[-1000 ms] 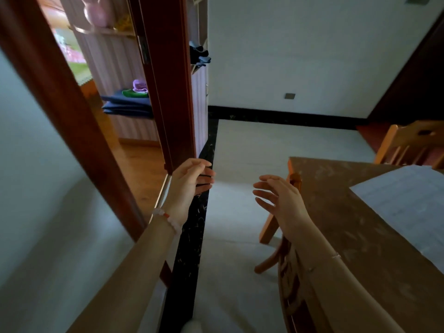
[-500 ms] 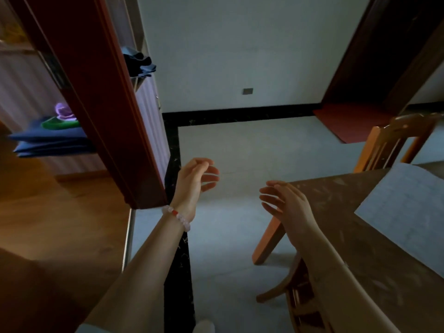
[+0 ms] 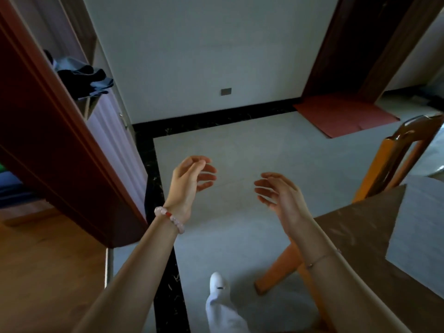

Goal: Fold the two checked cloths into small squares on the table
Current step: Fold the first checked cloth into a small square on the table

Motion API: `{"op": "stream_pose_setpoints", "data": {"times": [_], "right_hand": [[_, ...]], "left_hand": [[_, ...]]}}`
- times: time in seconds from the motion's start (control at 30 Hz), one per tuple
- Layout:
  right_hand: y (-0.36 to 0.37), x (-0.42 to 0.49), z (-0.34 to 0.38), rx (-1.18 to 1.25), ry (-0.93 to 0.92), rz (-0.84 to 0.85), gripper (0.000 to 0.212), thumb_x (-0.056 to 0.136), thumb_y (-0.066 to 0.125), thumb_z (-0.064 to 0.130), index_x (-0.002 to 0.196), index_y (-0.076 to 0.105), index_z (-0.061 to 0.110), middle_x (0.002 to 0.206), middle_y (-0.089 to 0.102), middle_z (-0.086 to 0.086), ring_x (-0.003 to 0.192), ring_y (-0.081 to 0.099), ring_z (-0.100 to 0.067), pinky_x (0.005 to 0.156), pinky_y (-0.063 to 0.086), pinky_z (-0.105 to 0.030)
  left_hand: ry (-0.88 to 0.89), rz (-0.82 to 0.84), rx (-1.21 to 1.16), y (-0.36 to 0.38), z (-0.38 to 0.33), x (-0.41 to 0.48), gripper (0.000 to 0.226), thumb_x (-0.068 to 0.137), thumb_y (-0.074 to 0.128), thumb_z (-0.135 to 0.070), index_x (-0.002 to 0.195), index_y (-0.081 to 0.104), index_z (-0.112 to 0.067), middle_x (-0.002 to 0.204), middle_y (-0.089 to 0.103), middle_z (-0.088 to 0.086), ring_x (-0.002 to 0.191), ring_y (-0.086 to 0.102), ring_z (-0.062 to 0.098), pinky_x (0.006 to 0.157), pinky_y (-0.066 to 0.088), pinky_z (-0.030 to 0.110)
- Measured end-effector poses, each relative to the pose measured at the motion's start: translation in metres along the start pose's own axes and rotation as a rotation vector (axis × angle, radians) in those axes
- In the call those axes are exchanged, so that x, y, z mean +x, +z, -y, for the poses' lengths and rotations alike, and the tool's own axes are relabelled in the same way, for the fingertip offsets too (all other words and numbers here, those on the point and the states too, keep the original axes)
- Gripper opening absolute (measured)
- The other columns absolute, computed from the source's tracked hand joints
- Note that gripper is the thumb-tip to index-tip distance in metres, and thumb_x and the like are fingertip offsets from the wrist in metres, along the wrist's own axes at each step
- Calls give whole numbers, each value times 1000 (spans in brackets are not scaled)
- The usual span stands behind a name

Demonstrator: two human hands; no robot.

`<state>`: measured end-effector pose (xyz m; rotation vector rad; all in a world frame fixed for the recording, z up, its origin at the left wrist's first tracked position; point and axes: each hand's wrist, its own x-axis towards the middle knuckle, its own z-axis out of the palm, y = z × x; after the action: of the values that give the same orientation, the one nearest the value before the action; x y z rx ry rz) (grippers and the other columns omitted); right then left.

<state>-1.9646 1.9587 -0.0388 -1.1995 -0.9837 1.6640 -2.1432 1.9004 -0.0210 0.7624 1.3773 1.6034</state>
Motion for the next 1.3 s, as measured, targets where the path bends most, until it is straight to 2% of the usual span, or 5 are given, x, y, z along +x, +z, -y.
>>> {"op": "stream_pose_setpoints", "data": {"times": [0.13, 0.37, 0.6, 1.0, 1.3], "right_hand": [[15, 76, 14, 46, 19, -11, 20, 92, 45, 6, 83, 62, 14, 66, 68, 0, 69, 61, -18, 68, 49, -27], [27, 183, 54, 43, -22, -63, 22, 92, 44, 7, 85, 63, 14, 73, 68, -3, 72, 64, -17, 68, 50, -26], [19, 262, 88, 77, -45, -204, 23, 93, 43, 7, 83, 62, 14, 65, 69, 2, 66, 63, -14, 67, 49, -25], [-10, 357, 145, 216, -191, -677, 25, 92, 39, 2, 84, 60, 13, 71, 67, -4, 70, 62, -19, 71, 48, -27], [-70, 338, 152, 273, -295, -1008, 19, 94, 44, 11, 93, 63, 10, 82, 69, -5, 77, 65, -18, 72, 50, -29]], "left_hand": [[1, -7, 19, 12, -8, 81, 20, 94, 44, -10, 81, 59, -13, 67, 65, -1, 67, 61, 16, 68, 49, 29], [-42, 71, 39, 49, -19, 208, 19, 94, 45, -9, 82, 59, -12, 75, 65, 6, 69, 62, 19, 71, 50, 32], [-66, 239, 34, 98, -22, 317, 20, 94, 44, -9, 82, 60, -12, 71, 65, 3, 66, 62, 16, 69, 50, 30], [-146, 743, 88, 235, -18, 474, 22, 93, 41, -7, 81, 58, -13, 63, 66, -2, 59, 63, 10, 65, 49, 28], [-218, 1112, 121, 340, 2, 471, 21, 93, 41, -7, 83, 59, -11, 72, 65, 5, 64, 63, 13, 65, 52, 26]]}}
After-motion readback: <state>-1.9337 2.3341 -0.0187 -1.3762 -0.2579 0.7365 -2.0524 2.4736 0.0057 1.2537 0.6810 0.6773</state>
